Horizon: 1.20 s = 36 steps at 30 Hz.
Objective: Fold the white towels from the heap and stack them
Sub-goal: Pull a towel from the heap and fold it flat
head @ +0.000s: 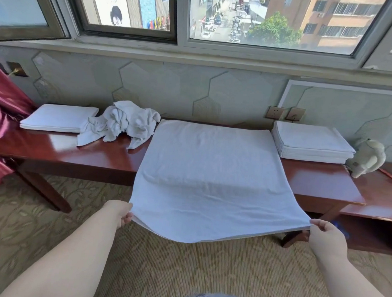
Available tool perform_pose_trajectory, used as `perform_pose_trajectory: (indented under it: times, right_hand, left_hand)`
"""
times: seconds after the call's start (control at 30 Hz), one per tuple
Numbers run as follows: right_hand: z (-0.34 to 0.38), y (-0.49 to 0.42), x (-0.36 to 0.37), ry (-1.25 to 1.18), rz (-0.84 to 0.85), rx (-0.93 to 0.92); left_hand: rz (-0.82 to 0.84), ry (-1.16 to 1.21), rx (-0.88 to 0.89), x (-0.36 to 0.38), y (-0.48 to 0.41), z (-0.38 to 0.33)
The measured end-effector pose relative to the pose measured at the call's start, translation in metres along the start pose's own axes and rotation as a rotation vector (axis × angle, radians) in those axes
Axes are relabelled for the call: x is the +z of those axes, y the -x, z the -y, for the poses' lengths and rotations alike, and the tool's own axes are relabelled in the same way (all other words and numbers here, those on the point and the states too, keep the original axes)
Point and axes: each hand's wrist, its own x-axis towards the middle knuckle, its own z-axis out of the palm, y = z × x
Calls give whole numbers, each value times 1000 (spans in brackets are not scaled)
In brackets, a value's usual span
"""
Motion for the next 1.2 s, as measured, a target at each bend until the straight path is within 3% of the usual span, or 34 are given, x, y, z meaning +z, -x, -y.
perform_pose_trajectory:
  times: [0.23, 0.33, 0.43, 0.53, 0.63, 0.77, 0.87, 1.03, 1.2]
  right_hand:
    - [-8, -3, -6, 86, -61, -30]
    - [-12, -3, -10, 84, -118, -1]
    - [-18, -3, -13, 51, -157, 37]
    - [-21, -3, -13, 45, -173, 54]
    - [-19, -2, -12, 54, -179, 48]
    - [-16, 2, -13, 47, -195, 64]
    - [-16, 3, -15, 43, -203, 78]
    - [-15, 8, -18, 71, -187, 73]
    - [-11, 10, -21, 73, -149, 84]
  left_hand:
    - [-187, -566, 281, -11, 16, -8]
    - [-226, -556, 248, -17, 27, -14]
    - [-143, -610, 209, -21, 10, -19]
    - [-62, -384, 38, -22, 11, -20]
    - [-42, -44, -26, -25, 2, -17]
    - [-86, 19, -2, -28, 3, -14]
    - [-118, -112, 21, -30, 2, -15]
    - [-206, -609, 210, -30, 11, -18]
    - [-277, -758, 275, -31, 15, -16]
